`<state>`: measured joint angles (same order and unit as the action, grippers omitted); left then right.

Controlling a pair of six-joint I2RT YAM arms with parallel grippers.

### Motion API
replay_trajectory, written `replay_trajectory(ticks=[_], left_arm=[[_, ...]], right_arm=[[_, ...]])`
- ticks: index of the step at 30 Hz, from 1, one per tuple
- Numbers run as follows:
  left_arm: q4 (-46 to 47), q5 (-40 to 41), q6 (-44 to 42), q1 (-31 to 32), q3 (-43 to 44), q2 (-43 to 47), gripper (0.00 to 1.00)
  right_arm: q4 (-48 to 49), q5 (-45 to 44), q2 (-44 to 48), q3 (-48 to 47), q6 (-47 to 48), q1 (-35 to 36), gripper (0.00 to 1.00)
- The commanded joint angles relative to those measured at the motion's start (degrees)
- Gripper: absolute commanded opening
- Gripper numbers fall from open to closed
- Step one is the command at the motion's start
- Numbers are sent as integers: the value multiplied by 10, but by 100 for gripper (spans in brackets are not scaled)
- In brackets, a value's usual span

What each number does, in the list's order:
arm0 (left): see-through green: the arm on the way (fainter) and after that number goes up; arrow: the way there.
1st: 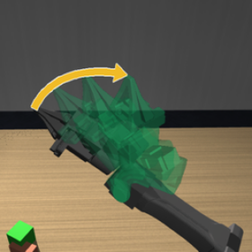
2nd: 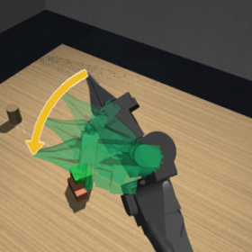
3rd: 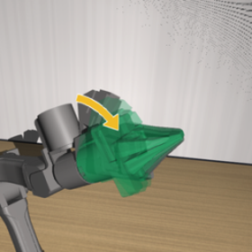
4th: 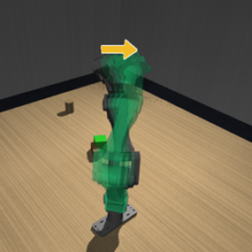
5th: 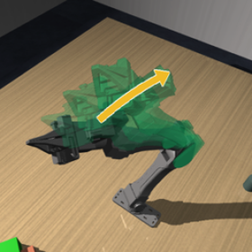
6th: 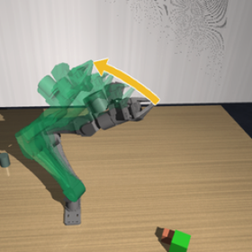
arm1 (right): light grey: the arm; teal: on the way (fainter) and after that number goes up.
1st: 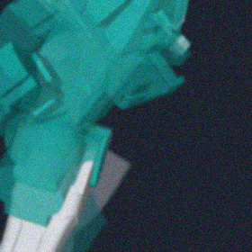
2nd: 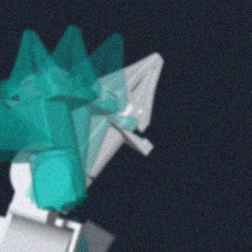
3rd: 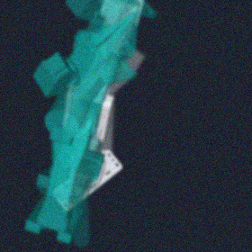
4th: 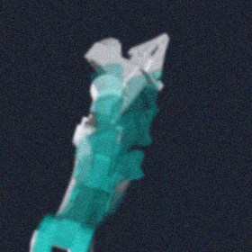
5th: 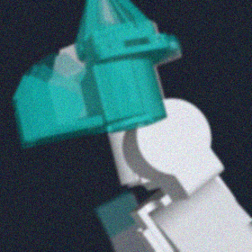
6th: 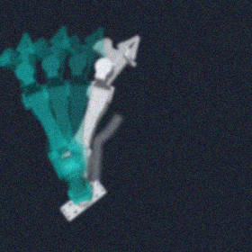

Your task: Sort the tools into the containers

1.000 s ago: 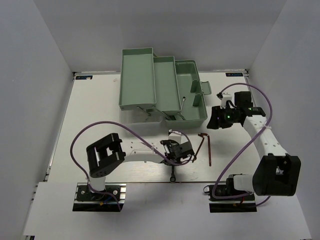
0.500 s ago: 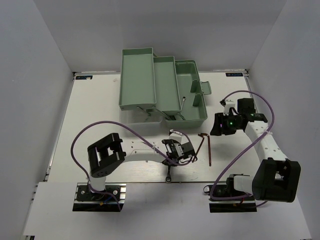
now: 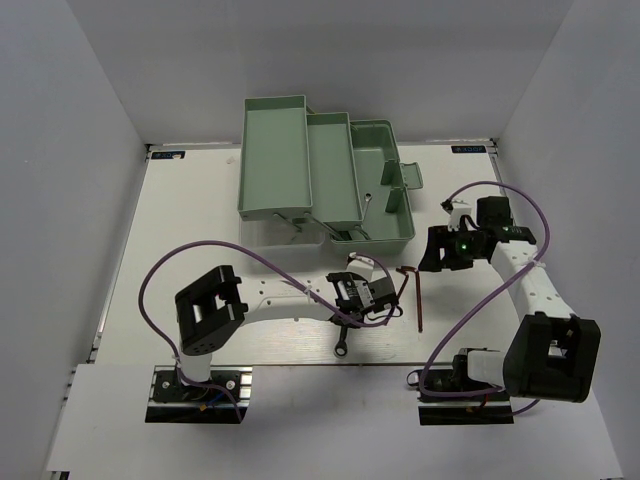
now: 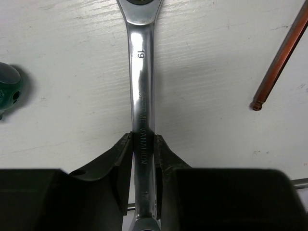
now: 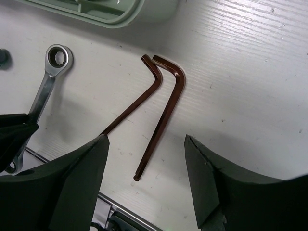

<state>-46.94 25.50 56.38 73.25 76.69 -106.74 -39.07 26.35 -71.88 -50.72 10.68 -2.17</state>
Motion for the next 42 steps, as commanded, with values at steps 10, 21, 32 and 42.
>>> replay_trajectory(ticks=[10,21,32,42], left_arm=[[23,3,-7,3,-13,28,0],[52,-2,-7,-2,-29,-23,0],[74,-19,-7,-13,-48,-54,28],[55,-26,-20,-29,-29,-84,59]], right_arm=[[-43,97,-18,-3,41,-10,72],[-58,152,-14,-3,55,-9,69],[-58,152,-13,-3,53,-13,72],[-58,155,-13,-2,53,-19,73]])
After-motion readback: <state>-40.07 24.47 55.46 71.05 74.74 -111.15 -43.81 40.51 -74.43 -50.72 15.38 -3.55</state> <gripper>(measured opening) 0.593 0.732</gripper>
